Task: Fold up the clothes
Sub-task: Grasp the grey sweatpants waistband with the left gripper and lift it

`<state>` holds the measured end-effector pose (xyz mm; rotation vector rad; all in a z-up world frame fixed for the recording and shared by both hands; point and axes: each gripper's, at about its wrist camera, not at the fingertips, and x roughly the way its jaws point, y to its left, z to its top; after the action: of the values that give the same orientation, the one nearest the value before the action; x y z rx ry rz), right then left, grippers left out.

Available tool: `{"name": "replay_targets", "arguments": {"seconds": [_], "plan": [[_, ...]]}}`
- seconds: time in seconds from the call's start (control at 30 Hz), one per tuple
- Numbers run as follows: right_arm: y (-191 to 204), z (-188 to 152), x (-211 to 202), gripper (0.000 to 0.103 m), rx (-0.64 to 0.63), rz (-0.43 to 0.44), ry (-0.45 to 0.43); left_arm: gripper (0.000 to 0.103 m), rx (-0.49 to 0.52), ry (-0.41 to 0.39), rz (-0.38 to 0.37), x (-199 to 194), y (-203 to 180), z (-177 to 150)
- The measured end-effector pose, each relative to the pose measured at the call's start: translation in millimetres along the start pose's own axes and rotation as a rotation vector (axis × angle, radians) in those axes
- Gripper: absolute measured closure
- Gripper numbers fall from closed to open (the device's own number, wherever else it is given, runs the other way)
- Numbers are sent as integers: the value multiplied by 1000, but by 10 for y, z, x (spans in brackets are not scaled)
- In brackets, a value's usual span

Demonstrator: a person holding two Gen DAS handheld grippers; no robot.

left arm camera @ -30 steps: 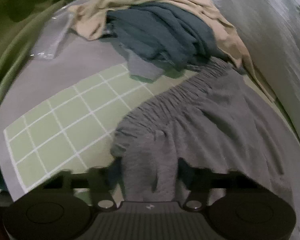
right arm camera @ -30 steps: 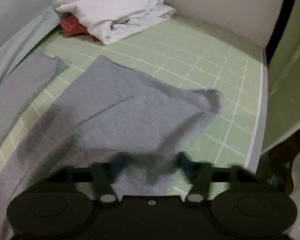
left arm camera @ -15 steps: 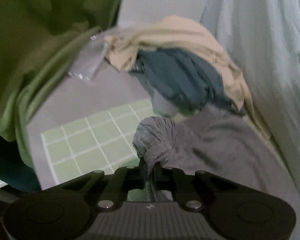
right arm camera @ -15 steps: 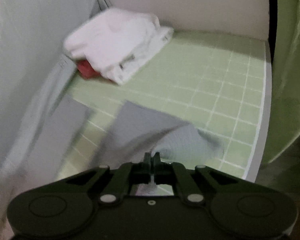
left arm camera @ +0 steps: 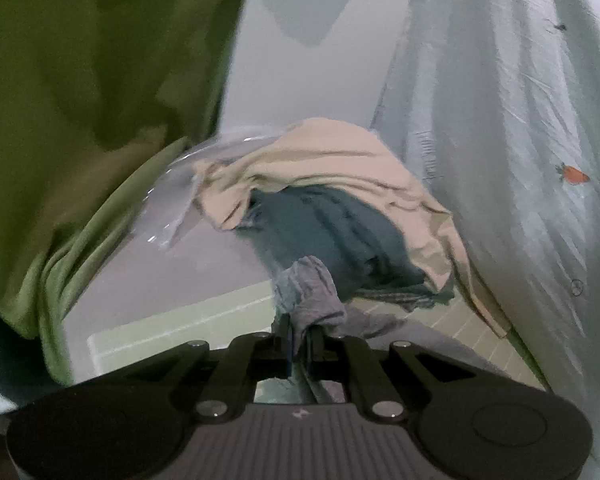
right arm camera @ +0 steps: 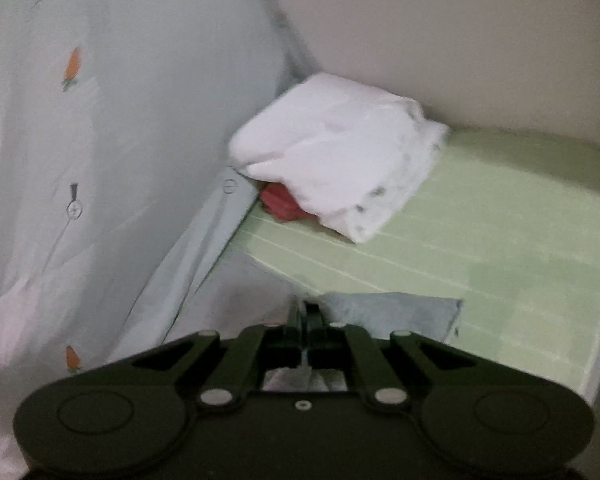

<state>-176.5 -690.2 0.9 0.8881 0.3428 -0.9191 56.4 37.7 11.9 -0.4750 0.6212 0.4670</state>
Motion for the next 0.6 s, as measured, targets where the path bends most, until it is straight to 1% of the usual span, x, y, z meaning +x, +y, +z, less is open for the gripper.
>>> {"name": "replay_targets", "arguments": {"seconds": [0.07,0.13,0.23,0.37,0.43,0.6], "plan": [[155,62,115,101,-36,6,-8,96,-1,-10,-6,83,-122,49],[295,139,249,101,-42,12,-16,96,-6,-11,-19,185,-239,99],[513,249,449,101,-59,14,-25,96,21,-18,-40,350,-462,168],[856,362,760,101,-110,-2,-42,96,48,-27,-43,621,-764,215],[1030,396,946,101,-134,-19,-44,96,36,-13,-37,796,-874,233],[1426,488,1513,101,-157,-49,-5,96,67,29,-8,1263,-1203,273]]}}
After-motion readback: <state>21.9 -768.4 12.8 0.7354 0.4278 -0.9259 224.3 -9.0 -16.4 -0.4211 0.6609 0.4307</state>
